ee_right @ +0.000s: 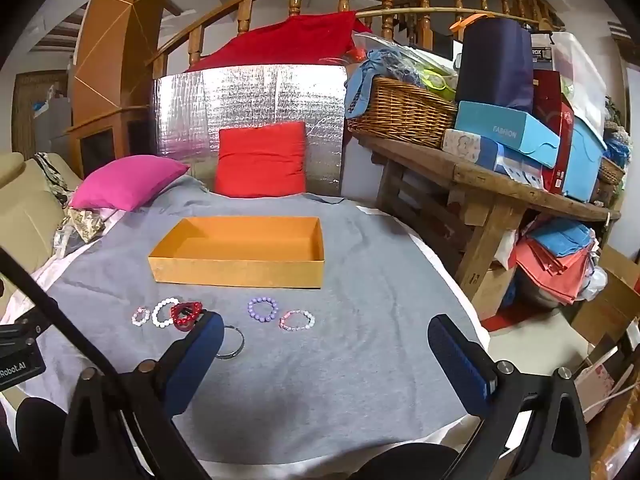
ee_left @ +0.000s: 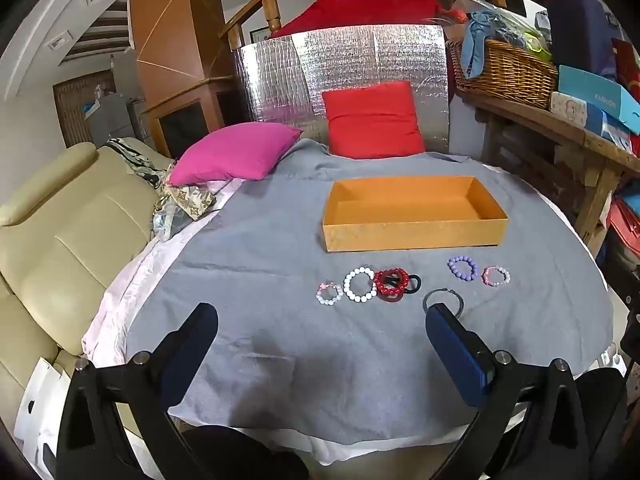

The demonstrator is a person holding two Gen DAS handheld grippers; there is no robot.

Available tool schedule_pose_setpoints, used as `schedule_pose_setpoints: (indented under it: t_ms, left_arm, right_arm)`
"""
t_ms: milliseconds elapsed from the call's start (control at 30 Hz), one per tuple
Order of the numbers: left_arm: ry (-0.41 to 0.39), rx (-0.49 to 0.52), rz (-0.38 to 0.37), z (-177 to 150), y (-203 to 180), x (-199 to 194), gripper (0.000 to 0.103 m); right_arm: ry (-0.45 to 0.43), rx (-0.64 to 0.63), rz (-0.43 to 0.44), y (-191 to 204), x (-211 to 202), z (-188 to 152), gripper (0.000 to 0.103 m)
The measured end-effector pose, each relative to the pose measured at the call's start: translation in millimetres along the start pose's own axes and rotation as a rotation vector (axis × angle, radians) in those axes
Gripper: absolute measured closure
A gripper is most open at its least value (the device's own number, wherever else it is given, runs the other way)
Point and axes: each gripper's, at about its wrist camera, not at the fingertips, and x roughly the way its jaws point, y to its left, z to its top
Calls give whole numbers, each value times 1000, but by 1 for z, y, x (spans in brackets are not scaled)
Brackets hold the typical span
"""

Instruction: Organize jewelry

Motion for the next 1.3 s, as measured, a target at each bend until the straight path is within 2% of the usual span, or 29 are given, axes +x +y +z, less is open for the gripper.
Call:
schedule_pose_setpoints:
  t_ms: [667,867,1067,1200,1300]
  left_arm:
    - [18,4,-3,-2,2,12,0]
    - [20,3,-5,-5,10,28,0]
    - [24,28,-39,-10,11,56,0]
    - [42,39,-62,-15,11,82,0]
    - [52,46,-76,-17,14,101,0]
  right_arm:
    - [17,-14,2,6,10,-1,0]
    - [5,15,40,2,19,-3,0]
    - [57,200,232,-29,53,-5,0]
    - [138,299,339,-43,89,-9,0]
    - [219,326,333,-46,120,-15,0]
